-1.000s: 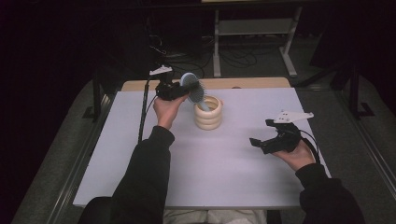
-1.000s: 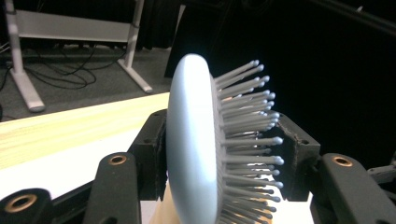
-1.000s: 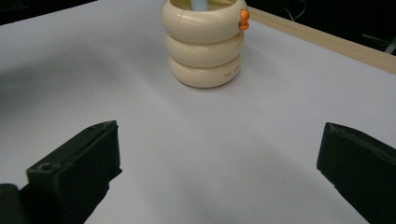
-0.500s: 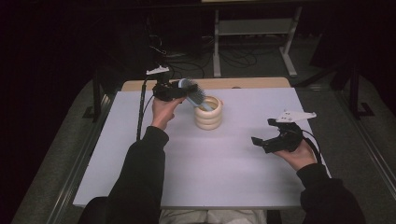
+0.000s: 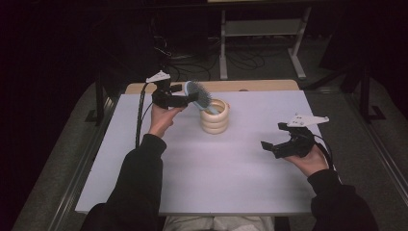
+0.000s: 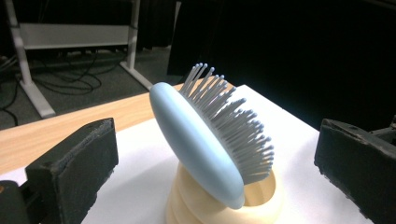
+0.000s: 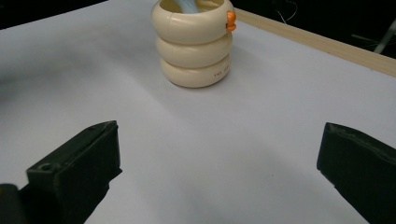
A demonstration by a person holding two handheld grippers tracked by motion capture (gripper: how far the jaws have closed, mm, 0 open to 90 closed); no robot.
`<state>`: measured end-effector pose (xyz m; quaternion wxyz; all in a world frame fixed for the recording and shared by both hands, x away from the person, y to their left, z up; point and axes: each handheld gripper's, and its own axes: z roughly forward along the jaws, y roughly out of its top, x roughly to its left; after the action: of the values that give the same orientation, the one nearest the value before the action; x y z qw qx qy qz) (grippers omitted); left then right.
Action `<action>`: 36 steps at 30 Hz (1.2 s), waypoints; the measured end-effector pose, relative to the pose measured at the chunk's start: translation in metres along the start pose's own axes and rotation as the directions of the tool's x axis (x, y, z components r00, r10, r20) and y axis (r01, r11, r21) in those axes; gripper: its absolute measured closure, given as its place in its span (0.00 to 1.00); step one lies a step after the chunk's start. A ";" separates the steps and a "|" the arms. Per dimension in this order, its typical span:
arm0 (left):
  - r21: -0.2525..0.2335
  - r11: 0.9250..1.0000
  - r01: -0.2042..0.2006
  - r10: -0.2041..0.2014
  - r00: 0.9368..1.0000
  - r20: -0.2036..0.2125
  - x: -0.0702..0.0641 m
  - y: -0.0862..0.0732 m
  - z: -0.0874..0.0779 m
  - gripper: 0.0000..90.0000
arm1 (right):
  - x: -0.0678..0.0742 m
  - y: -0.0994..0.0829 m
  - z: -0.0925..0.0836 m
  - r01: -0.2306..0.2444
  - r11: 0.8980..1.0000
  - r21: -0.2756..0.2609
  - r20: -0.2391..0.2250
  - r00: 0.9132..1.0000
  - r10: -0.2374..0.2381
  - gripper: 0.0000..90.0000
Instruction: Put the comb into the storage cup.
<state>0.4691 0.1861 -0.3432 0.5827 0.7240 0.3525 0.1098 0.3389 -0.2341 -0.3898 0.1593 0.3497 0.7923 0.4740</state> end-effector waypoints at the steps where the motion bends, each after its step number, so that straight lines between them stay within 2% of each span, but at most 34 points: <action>1: -0.001 1.000 -0.004 0.004 1.000 0.002 0.000 -0.001 -0.002 0.00 | -0.001 -0.001 -0.001 -0.005 1.000 0.000 0.001 1.000 0.005 0.00; 8: 0.005 1.000 -0.018 0.018 1.000 0.009 0.000 -0.005 -0.013 0.00 | -0.005 -0.004 -0.004 -0.019 1.000 -0.004 0.013 1.000 0.019 0.00; 22: -0.012 0.995 -0.098 0.098 0.995 -0.006 -0.002 -0.015 -0.051 0.00 | -0.006 -0.009 -0.006 -0.026 1.000 -0.003 0.013 1.000 0.026 0.00; 29: -0.008 0.993 -0.114 0.114 0.993 -0.012 -0.002 -0.022 -0.066 0.00 | -0.007 -0.012 -0.008 -0.030 1.000 -0.004 0.016 0.999 0.030 0.00; 34: -0.006 0.991 -0.131 0.131 0.991 -0.031 -0.001 -0.029 -0.078 0.00 | -0.007 -0.013 -0.012 -0.034 0.999 -0.013 0.022 0.999 0.034 0.00; 36: -0.006 0.992 -0.125 0.125 0.992 -0.033 0.001 -0.033 -0.081 0.00 | -0.007 -0.014 -0.014 -0.037 0.999 -0.018 0.024 0.999 0.037 0.00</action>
<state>0.4107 0.2508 -0.3499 0.5717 0.7404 0.3156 0.1593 0.3307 -0.2523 -0.3954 0.1630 0.3687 0.7795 0.4794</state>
